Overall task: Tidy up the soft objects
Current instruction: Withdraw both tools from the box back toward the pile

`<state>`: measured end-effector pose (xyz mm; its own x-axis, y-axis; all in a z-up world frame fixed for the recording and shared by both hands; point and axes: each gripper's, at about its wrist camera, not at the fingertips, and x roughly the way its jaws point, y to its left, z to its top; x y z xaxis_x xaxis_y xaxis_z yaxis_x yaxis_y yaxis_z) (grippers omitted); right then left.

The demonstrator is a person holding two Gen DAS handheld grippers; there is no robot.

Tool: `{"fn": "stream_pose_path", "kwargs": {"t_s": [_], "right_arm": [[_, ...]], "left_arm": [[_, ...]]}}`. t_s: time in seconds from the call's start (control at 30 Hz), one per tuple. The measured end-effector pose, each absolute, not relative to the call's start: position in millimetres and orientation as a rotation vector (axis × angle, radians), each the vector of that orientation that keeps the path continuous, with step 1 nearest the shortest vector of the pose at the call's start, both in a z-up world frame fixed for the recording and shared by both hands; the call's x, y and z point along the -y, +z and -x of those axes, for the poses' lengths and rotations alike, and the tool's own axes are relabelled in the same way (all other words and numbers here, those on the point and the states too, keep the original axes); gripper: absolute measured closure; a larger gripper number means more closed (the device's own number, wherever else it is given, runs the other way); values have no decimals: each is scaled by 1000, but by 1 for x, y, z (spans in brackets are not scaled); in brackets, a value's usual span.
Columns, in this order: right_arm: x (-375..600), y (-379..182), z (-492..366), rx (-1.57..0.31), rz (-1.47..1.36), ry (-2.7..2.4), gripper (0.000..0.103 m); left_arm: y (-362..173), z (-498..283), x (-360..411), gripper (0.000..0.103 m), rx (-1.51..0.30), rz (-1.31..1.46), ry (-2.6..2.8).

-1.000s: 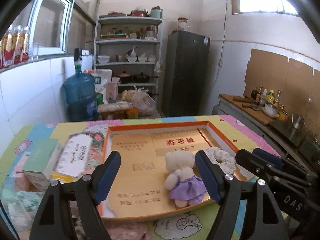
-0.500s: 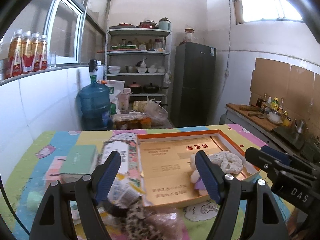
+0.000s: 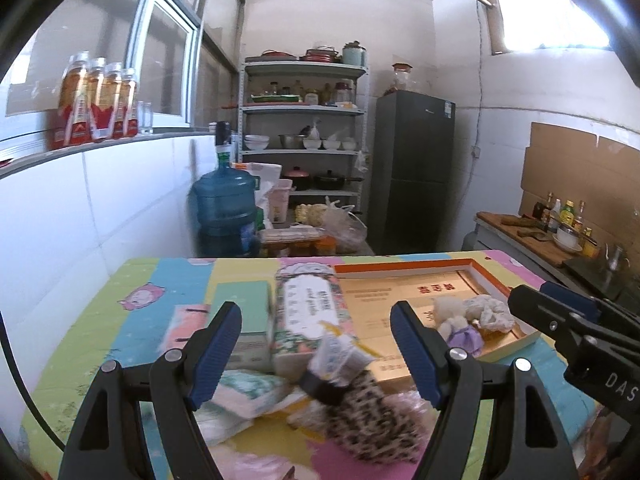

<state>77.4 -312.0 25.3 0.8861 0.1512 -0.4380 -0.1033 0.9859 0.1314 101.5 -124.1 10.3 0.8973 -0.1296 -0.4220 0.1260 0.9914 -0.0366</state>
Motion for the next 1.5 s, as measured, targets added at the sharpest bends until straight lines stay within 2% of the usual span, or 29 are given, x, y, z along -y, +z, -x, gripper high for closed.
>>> {"fn": "stream_pose_path", "kwargs": {"t_s": [0.53,0.9,1.5], "right_arm": [[246,32,-69,-454,-70,208,47],[216,22,-68,-470,-58,239,47],[177,-3,-82,-532,-35,304,47]], "left_arm": [[15,-81,48,26,-426,33,-51],[-2,-74,-6,26,-455,75,6],[-33,-76,-53,26,-496,115,-3]]}}
